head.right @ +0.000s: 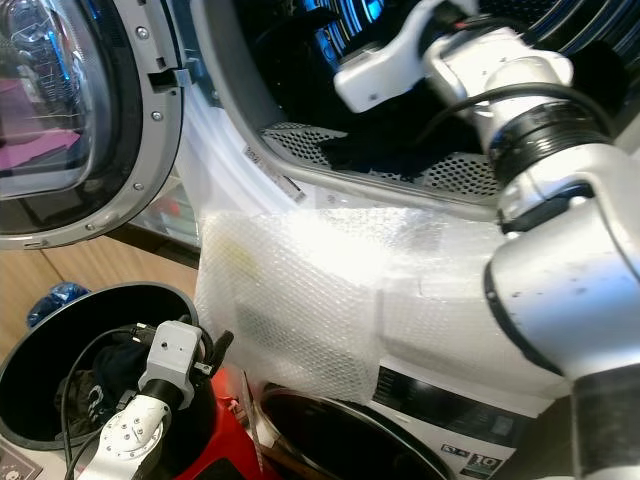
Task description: Clothes washing
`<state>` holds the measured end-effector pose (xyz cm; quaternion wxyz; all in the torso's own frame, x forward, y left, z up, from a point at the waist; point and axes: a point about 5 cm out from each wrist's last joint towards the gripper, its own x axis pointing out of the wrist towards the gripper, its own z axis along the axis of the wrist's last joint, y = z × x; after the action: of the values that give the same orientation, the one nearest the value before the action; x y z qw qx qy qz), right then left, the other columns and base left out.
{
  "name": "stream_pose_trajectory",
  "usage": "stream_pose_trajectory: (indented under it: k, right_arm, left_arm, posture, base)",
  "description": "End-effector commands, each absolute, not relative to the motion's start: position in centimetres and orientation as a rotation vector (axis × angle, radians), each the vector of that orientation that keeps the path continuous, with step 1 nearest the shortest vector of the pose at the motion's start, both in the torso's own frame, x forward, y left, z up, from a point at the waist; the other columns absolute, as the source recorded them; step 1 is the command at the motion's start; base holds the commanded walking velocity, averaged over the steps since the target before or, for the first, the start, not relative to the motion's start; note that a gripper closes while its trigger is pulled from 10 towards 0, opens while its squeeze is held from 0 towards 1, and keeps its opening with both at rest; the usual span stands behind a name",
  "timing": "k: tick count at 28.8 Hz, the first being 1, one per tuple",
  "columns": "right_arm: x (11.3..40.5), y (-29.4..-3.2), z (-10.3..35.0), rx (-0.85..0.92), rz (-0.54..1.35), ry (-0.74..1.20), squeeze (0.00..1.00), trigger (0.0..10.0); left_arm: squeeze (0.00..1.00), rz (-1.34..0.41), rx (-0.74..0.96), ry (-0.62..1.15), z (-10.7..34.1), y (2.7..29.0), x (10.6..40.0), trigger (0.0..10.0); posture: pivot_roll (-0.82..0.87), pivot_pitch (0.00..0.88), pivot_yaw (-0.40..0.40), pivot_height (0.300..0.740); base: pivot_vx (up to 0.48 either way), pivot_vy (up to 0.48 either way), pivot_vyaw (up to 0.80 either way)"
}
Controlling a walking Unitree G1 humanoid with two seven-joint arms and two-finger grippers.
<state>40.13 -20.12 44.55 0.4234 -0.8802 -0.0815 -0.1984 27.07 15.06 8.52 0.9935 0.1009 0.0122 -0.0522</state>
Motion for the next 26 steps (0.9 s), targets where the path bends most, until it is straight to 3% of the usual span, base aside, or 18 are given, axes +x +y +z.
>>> stream_pose_trajectory:
  k: [1,10,16,19,26]
  right_arm:
    - [39.8,-22.0,44.6,-2.194,-0.547,-0.084,0.00,10.0]
    - [39.5,-25.3,43.2,-2.123,-0.530,0.152,0.00,10.0]
    - [40.7,-23.0,41.0,-1.907,-0.303,0.064,0.00,10.0]
    - [41.0,-21.5,40.4,-2.107,-0.179,-0.009,0.00,10.0]
    - [40.6,-21.6,41.3,-2.162,-0.140,-0.012,0.00,10.0]
  left_arm:
    - [0.00,-0.085,0.211,0.009,8.8,15.3,26.9,10.0]
    - [0.00,-0.102,0.215,0.018,8.7,15.0,27.2,10.0]
    - [0.00,-0.114,0.217,0.028,8.6,14.9,27.2,10.0]
    - [0.00,-0.118,0.214,0.026,8.6,14.8,27.2,10.0]
    - [0.00,-0.117,0.210,0.030,8.5,14.8,27.2,10.0]
  posture:
    - [0.02,0.000,0.007,0.740]
    - [0.00,0.000,0.023,0.740]
    - [-0.02,0.000,0.038,0.740]
    - [-0.02,0.000,0.038,0.740]
    - [-0.04,0.000,0.041,0.740]
  base:
    - [0.000,0.000,0.00]
    - [0.000,0.000,0.00]
    - [0.000,0.000,0.00]
    - [0.000,0.000,0.00]
    - [0.000,0.000,0.00]
